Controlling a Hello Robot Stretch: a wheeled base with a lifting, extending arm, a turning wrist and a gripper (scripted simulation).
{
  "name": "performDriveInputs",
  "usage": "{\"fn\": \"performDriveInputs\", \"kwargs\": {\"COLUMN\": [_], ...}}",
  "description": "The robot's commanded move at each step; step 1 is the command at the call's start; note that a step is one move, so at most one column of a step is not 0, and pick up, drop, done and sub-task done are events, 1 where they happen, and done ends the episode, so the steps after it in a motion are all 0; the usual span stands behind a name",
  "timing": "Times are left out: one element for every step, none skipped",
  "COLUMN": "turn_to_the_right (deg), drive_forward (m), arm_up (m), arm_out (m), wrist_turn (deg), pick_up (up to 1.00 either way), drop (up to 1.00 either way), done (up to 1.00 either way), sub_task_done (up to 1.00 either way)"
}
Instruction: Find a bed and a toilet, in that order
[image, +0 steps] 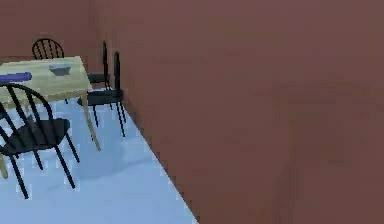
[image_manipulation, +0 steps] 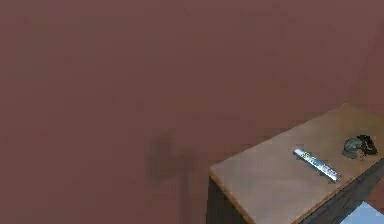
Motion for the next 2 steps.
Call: {"fn": "performDriveInputs", "kwargs": {"turn_to_the_right": [-45.0, -45.0], "drive_forward": [0.00, 0.00], "arm_up": [0.00, 0.00], "arm_out": [0.00, 0.00], "wrist_turn": [0.0, 0.0], "pick_up": [0.00, 0.00], "drop": [0.00, 0.00], "done": [0.00, 0.00], "sub_task_done": [0.00, 0.00]}}
